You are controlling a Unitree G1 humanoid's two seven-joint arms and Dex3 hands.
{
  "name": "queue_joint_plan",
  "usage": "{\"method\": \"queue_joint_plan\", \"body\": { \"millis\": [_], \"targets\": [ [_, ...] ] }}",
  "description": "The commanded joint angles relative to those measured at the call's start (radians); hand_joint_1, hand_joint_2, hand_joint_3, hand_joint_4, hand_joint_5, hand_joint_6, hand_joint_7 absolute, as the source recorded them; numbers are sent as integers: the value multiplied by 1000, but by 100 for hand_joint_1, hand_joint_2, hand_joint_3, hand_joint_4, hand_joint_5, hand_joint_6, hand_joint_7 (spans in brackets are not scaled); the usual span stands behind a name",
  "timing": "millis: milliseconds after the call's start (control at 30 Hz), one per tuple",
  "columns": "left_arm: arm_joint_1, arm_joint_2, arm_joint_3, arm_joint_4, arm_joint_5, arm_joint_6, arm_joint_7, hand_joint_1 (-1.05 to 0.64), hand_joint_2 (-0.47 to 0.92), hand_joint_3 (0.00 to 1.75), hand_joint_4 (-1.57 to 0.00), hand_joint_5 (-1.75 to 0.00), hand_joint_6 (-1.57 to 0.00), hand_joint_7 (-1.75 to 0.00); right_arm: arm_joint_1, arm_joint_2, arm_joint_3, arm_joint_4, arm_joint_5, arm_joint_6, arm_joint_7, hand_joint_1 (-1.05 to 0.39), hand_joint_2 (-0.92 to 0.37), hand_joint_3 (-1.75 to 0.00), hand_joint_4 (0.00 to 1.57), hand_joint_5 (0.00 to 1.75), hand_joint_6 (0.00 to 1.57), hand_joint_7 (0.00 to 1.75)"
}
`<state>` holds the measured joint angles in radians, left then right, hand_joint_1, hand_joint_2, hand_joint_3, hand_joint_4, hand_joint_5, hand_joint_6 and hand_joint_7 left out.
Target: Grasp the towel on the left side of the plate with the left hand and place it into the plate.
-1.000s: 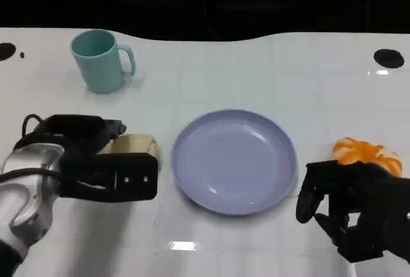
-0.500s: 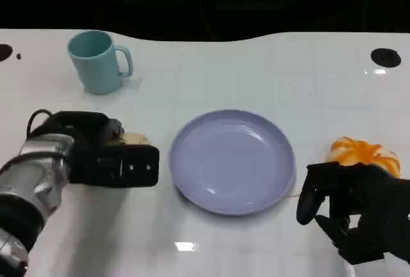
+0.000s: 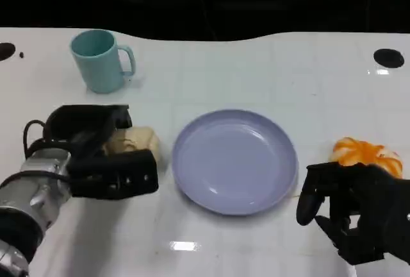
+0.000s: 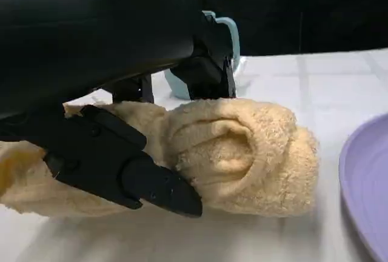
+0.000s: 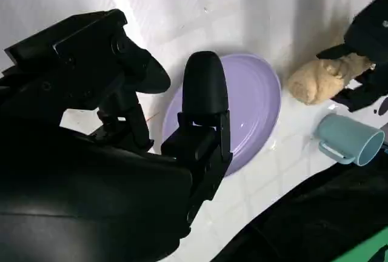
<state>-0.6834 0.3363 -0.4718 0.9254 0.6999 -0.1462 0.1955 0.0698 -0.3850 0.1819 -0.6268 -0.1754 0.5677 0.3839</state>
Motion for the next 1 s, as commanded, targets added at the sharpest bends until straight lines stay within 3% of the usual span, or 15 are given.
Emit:
{"method": "queue_joint_plan", "body": {
  "millis": [33, 133, 167, 200, 233, 300, 367, 500, 533, 600, 933, 1000],
  "targets": [
    [3, -5, 38, -120, -31, 116, -86, -26, 92, 29, -83, -175, -65, -130, -7, -7, 0, -1, -1, 0, -2, -1, -54, -110, 75, 175, 71, 142],
    [17, -6, 43, -237, -28, 174, -125, -26, 91, 27, -82, -175, -54, -166, -9, -6, 1, -5, -1, 8, -2, -1, -54, -110, 75, 175, 71, 142],
    [20, -3, 40, -274, -22, 182, -135, -28, 91, 26, -81, -175, -52, -155, -9, -7, 2, -6, -2, 10, -2, -1, -54, -110, 75, 175, 71, 142],
    [22, 0, 38, -309, -21, 182, -150, -28, 91, 24, -80, -175, -58, -130, -8, -7, 3, -7, -3, 11, -2, -1, -54, -110, 75, 175, 71, 142],
    [24, 3, 37, -344, -22, 180, -167, -27, 92, 24, -79, -175, -63, -115, -7, -7, 3, -7, -3, 12, -3, -1, -54, -110, 75, 175, 71, 142],
    [30, 2, 39, -400, -27, 178, -194, -27, 89, 31, -80, -175, -56, -152, -3, -4, 2, -6, -1, 13, -5, -2, -55, -110, 74, 175, 71, 142],
    [36, -7, 41, -453, -30, 180, -212, -26, 85, 33, -83, -175, -58, -170, 0, -4, 1, -6, 1, 12, -5, -1, -55, -110, 74, 175, 70, 141],
    [38, -28, 33, -546, -20, 193, -253, -29, 82, 19, -86, -175, -71, -141, -2, -8, -3, 0, 3, 7, -2, -1, -55, -110, 72, 175, 70, 141],
    [41, -41, 28, -567, -16, 196, -254, -31, 86, 21, -87, -175, -64, -161, -2, -9, -5, 0, 4, 8, -1, -1, -55, -109, 74, 175, 71, 141],
    [48, -69, 15, -596, -12, 200, -256, -26, 86, 29, -89, -175, -60, -172, 1, -13, -9, -5, 6, 12, 2, -1, -55, -109, 75, 175, 71, 141],
    [76, -208, -43, -615, 9, 240, -239, -19, 73, 53, -88, -175, -59, -175, 18, -32, -39, -15, 28, -9, 21, 1, -56, -109, 74, 175, 71, 142],
    [80, -225, -54, -600, 17, 245, -238, -19, 65, 70, -89, -175, -60, -175, 19, -35, -36, -22, 25, -4, 24, 1, -56, -109, 74, 175, 71, 142]
  ]
}}
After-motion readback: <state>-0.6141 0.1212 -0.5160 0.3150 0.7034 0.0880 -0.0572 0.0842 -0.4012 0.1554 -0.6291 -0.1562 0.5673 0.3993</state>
